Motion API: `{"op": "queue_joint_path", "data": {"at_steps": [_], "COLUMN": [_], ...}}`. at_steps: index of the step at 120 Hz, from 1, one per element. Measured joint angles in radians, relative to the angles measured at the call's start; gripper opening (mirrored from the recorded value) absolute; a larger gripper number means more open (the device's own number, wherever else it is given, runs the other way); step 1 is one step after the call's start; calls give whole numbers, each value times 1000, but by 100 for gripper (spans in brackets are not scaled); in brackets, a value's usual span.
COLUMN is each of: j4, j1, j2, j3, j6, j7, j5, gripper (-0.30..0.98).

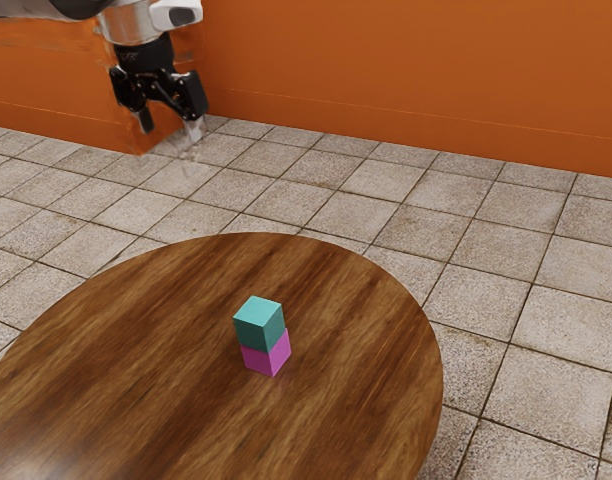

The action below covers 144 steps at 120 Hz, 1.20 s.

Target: Pick up the blue block with one arm, and put the blue block on the table with one arm

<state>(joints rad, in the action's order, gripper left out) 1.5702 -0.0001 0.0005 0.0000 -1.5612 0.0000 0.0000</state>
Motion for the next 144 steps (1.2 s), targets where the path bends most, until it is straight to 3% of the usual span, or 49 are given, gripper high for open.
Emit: {"op": "queue_joint_path", "data": {"at_steps": [2, 5, 9, 23, 42, 54, 60, 78, 93, 115, 144], "j4": [0, -152, -272, -396, -413, -493, -472, -473, -442, -443, -392], "j1": [0, -119, -171, 64, 62, 18, -2, -4, 21, 15, 12], "j2": [0, 52, 92, 133, 137, -42, -60, 204, 318, 457, 511], "j3": [0, 125, 221, 325, 336, 325, 320, 324, 325, 316, 299], "j6": [-1, 18, 40, 94, 132, 153, 164, 159, 82, -15, -74], "j7": [0, 3, 6, 18, 31, 45, 51, 66, 87, 107, 85], "j5": [0, -8, -16, -32, -41, -9, 22, 57, 20, -55, -108], "gripper": [68, 68, 67, 67, 67, 67, 67, 66, 66, 66, 66]}}
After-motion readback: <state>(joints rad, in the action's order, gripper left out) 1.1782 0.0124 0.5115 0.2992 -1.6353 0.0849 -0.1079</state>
